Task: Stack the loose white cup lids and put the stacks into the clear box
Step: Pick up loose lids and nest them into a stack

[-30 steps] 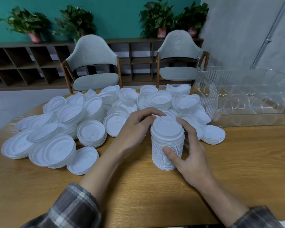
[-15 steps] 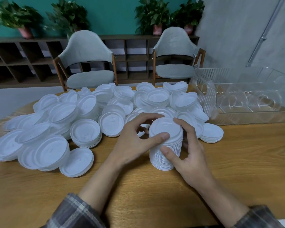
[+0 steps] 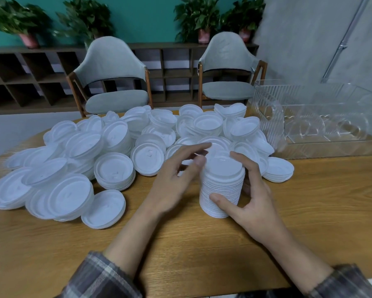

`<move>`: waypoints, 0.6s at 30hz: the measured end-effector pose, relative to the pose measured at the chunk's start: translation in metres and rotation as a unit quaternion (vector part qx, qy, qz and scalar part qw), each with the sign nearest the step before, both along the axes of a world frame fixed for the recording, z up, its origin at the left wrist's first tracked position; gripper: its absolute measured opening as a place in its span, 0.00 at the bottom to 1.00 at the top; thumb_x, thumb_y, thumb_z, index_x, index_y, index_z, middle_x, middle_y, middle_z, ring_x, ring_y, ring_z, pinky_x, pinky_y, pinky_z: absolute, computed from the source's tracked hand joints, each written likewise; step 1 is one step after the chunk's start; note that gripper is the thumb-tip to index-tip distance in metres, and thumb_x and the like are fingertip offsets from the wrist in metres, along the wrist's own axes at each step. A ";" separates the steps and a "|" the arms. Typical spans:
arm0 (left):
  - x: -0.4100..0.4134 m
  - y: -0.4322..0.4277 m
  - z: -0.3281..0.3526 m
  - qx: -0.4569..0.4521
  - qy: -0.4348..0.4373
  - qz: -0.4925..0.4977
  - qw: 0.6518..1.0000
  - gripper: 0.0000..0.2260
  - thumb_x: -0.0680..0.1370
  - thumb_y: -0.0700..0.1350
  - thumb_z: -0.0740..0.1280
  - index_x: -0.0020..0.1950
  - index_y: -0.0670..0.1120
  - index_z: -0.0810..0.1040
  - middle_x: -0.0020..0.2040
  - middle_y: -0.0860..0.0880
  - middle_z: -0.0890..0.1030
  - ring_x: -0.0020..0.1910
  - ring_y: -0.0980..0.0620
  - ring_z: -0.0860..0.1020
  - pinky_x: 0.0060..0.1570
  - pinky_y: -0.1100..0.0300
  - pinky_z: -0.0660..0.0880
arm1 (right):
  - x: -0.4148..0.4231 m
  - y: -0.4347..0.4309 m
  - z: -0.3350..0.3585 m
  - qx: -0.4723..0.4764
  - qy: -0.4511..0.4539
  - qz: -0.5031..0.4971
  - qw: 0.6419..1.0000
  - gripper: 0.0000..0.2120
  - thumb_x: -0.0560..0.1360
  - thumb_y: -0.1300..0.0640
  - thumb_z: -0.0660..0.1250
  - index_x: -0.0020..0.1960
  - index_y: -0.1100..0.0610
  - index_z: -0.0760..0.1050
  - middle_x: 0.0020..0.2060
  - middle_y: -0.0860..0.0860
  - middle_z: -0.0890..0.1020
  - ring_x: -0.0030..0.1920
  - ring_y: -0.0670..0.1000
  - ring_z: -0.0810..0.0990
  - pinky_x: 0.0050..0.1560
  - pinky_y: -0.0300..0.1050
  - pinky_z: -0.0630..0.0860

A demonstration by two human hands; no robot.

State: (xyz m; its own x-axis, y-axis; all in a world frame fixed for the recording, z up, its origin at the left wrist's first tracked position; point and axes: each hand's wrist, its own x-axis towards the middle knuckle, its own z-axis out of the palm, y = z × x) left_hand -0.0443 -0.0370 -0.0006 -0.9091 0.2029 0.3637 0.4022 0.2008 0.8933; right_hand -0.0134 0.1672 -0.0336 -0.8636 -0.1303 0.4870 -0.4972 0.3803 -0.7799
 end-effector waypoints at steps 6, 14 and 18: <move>-0.013 -0.015 -0.025 -0.173 0.090 0.196 0.961 0.10 0.75 0.50 0.78 0.54 0.52 0.83 0.46 0.58 0.82 0.49 0.58 0.80 0.48 0.62 0.75 | 0.001 0.002 0.004 0.002 -0.010 -0.023 1.000 0.38 0.67 0.39 0.79 0.72 0.32 0.64 0.69 0.35 0.75 0.71 0.43 0.74 0.68 0.52 0.76; -0.021 -0.010 -0.036 -0.277 0.110 0.219 0.929 0.11 0.75 0.45 0.78 0.54 0.49 0.80 0.48 0.55 0.83 0.48 0.52 0.82 0.47 0.49 0.79 | 0.001 0.003 0.004 -0.006 -0.012 -0.029 0.999 0.39 0.67 0.40 0.79 0.73 0.34 0.64 0.69 0.34 0.74 0.71 0.42 0.73 0.70 0.53 0.75; -0.014 -0.012 -0.034 -0.247 0.102 0.221 0.938 0.10 0.78 0.43 0.75 0.58 0.51 0.81 0.46 0.57 0.83 0.46 0.56 0.82 0.47 0.51 0.80 | 0.001 0.002 0.004 -0.006 -0.015 -0.030 0.999 0.39 0.67 0.39 0.78 0.72 0.31 0.63 0.68 0.32 0.74 0.70 0.40 0.74 0.69 0.49 0.75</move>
